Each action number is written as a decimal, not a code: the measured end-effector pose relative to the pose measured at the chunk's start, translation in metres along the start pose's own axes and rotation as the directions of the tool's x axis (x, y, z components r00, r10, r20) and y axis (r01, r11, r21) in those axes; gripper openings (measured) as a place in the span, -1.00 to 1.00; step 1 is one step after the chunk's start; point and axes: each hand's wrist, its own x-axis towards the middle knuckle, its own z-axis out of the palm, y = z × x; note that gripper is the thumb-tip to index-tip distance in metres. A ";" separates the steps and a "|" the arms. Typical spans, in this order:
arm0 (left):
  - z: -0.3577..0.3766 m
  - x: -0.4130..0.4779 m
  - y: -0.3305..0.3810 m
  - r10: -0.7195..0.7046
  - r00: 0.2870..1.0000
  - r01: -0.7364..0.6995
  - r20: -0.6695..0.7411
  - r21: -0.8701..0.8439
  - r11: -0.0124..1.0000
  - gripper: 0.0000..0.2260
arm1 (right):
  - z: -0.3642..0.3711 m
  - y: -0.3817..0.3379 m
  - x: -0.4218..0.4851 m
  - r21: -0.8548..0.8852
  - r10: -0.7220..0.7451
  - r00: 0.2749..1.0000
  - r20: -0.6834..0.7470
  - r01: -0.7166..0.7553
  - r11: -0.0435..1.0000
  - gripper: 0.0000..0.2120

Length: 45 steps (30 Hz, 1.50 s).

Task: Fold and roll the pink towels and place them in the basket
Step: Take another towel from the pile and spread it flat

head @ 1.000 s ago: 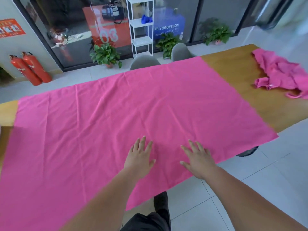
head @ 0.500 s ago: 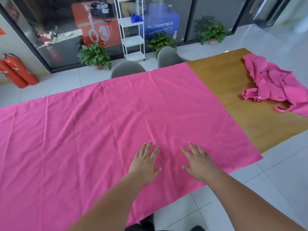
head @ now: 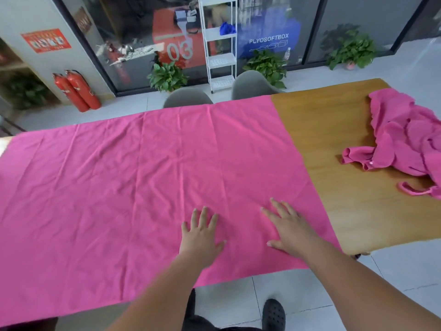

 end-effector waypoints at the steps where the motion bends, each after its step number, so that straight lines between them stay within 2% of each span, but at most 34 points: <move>1: -0.001 -0.001 0.015 0.006 1.000 -0.006 0.010 -0.007 1.000 -0.21 | -0.001 0.016 -0.002 0.021 0.015 1.000 0.020 -0.016 1.000 0.08; 4: 0.001 -0.009 0.054 -0.004 0.997 0.006 0.078 -0.035 0.999 -0.16 | 0.001 0.055 -0.010 0.025 0.008 0.996 0.085 -0.010 1.000 0.12; 11: 0.004 -0.016 0.104 -0.063 0.993 0.068 0.102 -0.044 0.997 -0.14 | 0.001 0.102 -0.027 0.013 -0.016 0.997 0.077 0.015 1.000 0.10; 16: 0.000 -0.016 0.113 -0.084 0.993 0.087 0.080 -0.038 0.996 -0.13 | -0.004 0.118 -0.030 0.023 -0.016 0.996 0.086 0.014 1.000 0.16; 27: 0.004 -0.023 0.125 -0.074 0.993 0.079 0.096 -0.045 0.996 -0.11 | -0.009 0.131 -0.033 0.021 0.019 0.992 0.126 -0.022 1.000 0.16; 35: -0.004 -0.031 0.107 -0.113 0.992 0.117 0.049 -0.074 0.990 -0.08 | -0.024 0.098 -0.032 -0.043 -0.021 0.996 0.086 0.024 0.999 0.06; 45: -0.014 -0.077 0.041 -0.132 0.988 0.122 -0.076 -0.131 0.984 -0.15 | -0.037 -0.009 -0.032 -0.051 -0.115 0.992 0.059 0.118 0.992 -0.07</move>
